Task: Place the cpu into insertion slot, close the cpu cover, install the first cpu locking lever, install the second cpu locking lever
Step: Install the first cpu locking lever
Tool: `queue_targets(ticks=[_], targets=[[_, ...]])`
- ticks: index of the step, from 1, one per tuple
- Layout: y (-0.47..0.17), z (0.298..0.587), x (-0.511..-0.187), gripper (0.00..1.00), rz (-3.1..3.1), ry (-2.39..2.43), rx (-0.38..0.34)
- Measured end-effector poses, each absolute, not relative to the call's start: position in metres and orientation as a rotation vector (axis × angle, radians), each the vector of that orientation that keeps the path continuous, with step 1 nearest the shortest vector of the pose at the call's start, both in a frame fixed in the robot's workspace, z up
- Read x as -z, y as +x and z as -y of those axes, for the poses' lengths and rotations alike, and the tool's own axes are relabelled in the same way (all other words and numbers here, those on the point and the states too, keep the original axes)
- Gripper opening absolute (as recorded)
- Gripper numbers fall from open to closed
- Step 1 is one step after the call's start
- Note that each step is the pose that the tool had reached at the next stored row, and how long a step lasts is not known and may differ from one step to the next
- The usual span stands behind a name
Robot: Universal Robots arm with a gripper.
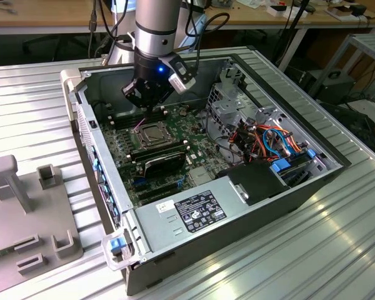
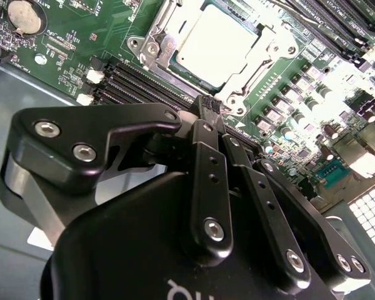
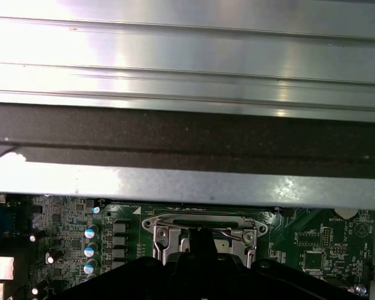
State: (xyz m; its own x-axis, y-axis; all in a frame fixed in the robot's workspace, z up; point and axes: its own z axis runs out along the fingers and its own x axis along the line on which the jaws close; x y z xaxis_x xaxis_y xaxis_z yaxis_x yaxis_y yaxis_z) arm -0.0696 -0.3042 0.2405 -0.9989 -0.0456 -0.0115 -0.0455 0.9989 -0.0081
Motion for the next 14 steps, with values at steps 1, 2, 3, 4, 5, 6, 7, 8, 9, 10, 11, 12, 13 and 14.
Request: queue_targets(ticks=[1, 2, 3, 4, 5, 6, 7, 8, 9, 10, 11, 12, 13, 14], targets=[[-0.0696, 0.3042, -0.2405, 0.11, -3.129, -0.071, 0.012], [-0.0697, 0.3042, -0.2405, 0.11, -3.129, -0.071, 0.012], [-0.0699, 0.3042, -0.2405, 0.11, -3.129, -0.071, 0.012], [-0.0703, 0.3042, -0.2404, 0.11, -3.129, -0.071, 0.012], [-0.071, 0.3042, -0.2405, 0.11, -3.129, -0.071, 0.012], [-0.0713, 0.3042, -0.2405, 0.11, -3.129, -0.071, 0.012], [-0.0715, 0.3041, -0.2405, 0.11, -3.129, -0.071, 0.012], [-0.0715, 0.3035, -0.2405, 0.11, -3.129, -0.071, 0.012], [-0.0715, 0.3023, -0.2405, 0.11, -3.129, -0.071, 0.012], [-0.0715, 0.301, -0.2405, 0.11, -3.129, -0.071, 0.012], [-0.0715, 0.2992, -0.2404, 0.11, -3.129, -0.071, 0.012], [-0.0715, 0.2979, -0.2404, 0.11, -3.129, -0.071, 0.012], [-0.0714, 0.2971, -0.24, 0.11, -3.129, -0.071, 0.012], [-0.0713, 0.297, -0.2398, 0.11, -3.129, -0.071, 0.012]])
